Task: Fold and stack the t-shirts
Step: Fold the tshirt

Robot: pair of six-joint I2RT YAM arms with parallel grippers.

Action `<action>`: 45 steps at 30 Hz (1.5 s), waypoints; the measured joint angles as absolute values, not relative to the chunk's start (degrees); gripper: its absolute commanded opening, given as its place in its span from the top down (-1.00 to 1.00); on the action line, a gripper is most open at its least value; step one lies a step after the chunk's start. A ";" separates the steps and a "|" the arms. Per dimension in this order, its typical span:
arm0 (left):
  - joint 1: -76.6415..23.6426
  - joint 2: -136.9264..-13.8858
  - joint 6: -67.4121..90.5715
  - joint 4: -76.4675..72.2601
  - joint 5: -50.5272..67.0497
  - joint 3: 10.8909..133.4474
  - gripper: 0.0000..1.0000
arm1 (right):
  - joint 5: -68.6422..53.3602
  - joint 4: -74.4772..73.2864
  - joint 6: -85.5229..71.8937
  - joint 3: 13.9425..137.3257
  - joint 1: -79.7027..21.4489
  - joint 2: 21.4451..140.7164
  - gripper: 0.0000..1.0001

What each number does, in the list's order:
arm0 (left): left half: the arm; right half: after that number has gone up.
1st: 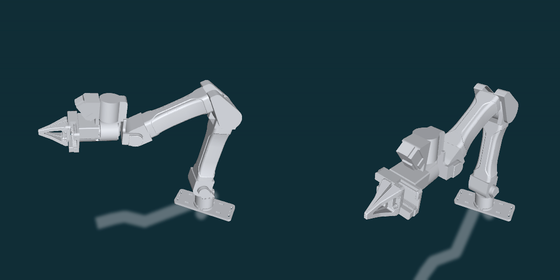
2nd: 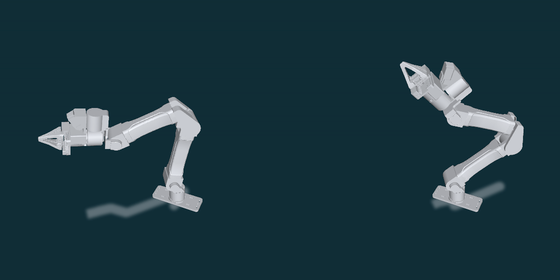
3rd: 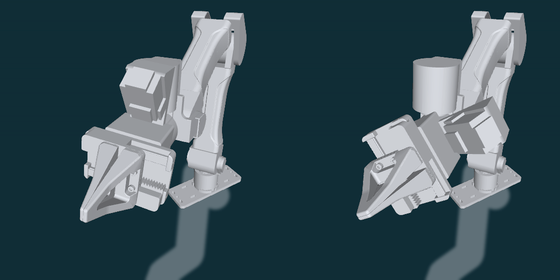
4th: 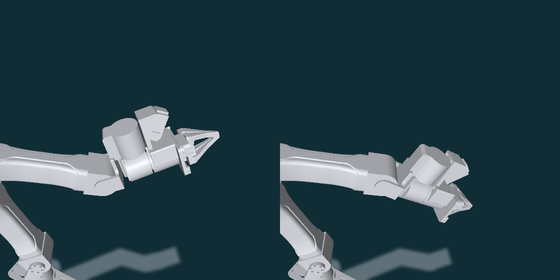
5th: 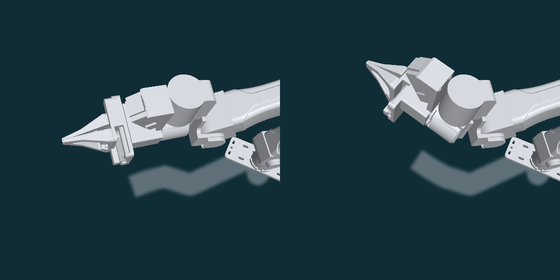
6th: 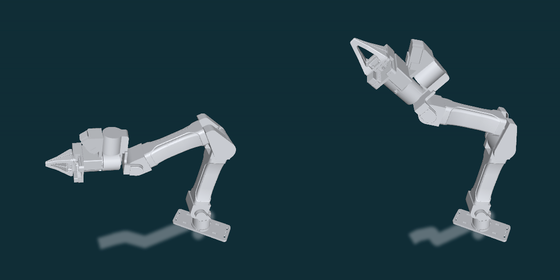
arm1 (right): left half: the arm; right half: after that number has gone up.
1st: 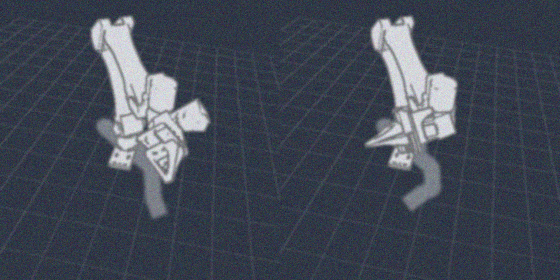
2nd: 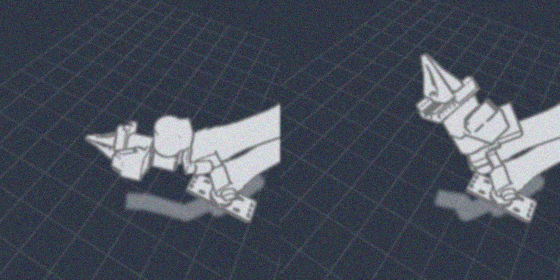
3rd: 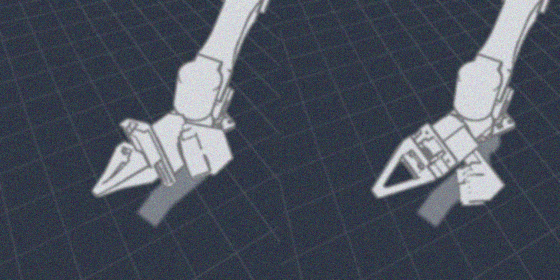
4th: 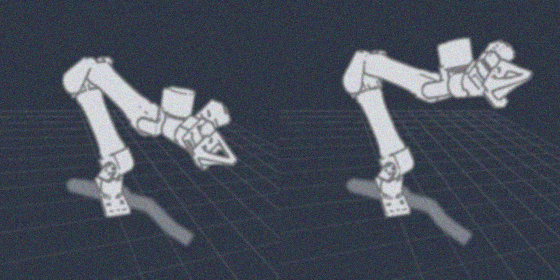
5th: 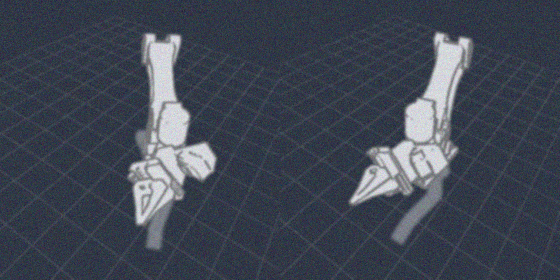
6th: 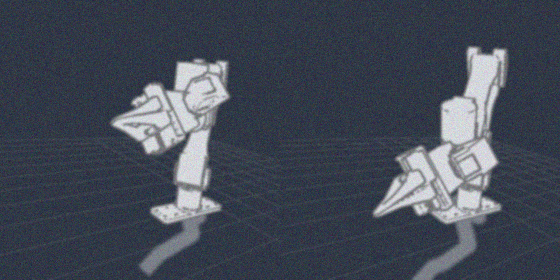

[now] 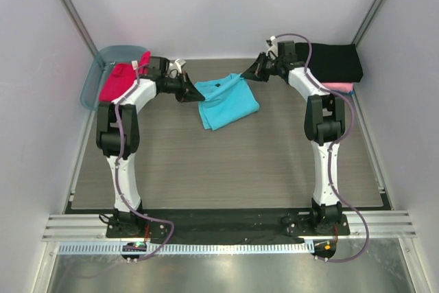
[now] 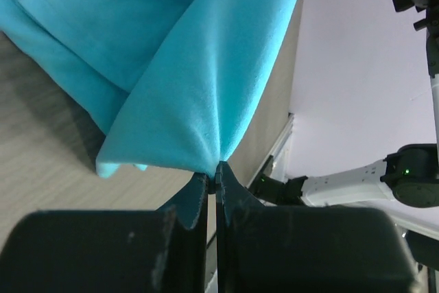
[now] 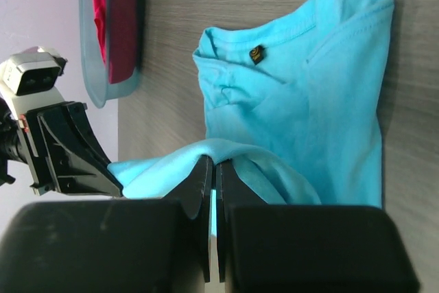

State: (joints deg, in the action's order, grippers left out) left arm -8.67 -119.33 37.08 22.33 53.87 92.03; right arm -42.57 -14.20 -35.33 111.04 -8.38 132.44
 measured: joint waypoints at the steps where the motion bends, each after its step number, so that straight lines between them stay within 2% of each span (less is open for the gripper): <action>1: -8.69 -120.73 36.42 23.22 53.63 93.71 1.00 | -42.41 -14.02 -35.31 112.51 -8.64 133.82 0.98; 10: -8.82 -131.09 29.80 28.58 49.23 106.32 1.00 | -40.49 -13.19 -34.65 125.29 -10.09 144.70 0.98; 22: -8.69 -134.91 25.52 32.16 42.06 115.07 1.00 | -37.56 -11.68 -34.24 135.22 -10.46 150.78 0.95; 23: -8.69 -135.26 25.43 32.25 41.47 115.74 0.99 | -37.32 -11.55 -34.17 136.66 -10.52 151.44 0.90; 24: -8.64 -135.81 25.34 32.53 40.56 116.81 0.83 | -36.99 -11.33 -34.11 138.43 -10.61 152.38 0.78; 25: -8.67 -136.66 25.15 32.80 38.96 118.54 0.76 | -36.47 -11.00 -33.89 140.86 -10.70 153.67 0.45; 27: -8.67 -138.41 24.67 33.34 34.65 122.23 0.02 | -34.85 -9.45 -33.45 144.29 -10.90 155.89 0.15; 28: -8.64 -139.61 24.56 33.63 32.05 124.79 -0.20 | -33.47 -8.38 -33.19 146.21 -11.00 157.14 -0.18; 29: -8.64 -140.84 24.58 33.65 28.84 127.39 -0.54 | -31.46 -7.62 -33.01 148.42 -11.09 158.56 -0.25; 30: -8.60 -141.47 23.75 33.56 26.20 128.95 -0.67 | -29.26 -6.81 -32.25 149.88 -11.20 159.52 -0.30; 31: -8.60 -141.84 23.38 33.76 23.05 130.39 -0.72 | -27.64 -6.35 -31.57 150.50 -11.35 159.94 -0.49; 34: -8.73 -141.67 22.17 33.67 16.03 132.49 -0.75 | -25.96 -5.39 -30.30 149.95 -11.33 159.72 -0.69; 36: -8.95 -140.11 21.41 33.98 13.13 131.33 -0.73 | -26.61 -4.75 -29.87 146.17 -10.79 157.60 -0.75; 41: -11.46 -133.64 19.27 35.77 11.40 123.98 -0.56 | -29.93 -6.24 -27.97 136.51 -8.62 151.22 -0.69; 42: -12.32 -132.33 18.85 35.90 12.78 122.37 -0.53 | -30.76 -6.76 -27.38 135.17 -7.86 150.17 -0.62; 45: -14.31 -130.37 17.74 36.64 17.61 119.44 -0.46 | -32.84 -7.81 -25.30 130.93 -5.58 147.06 -0.60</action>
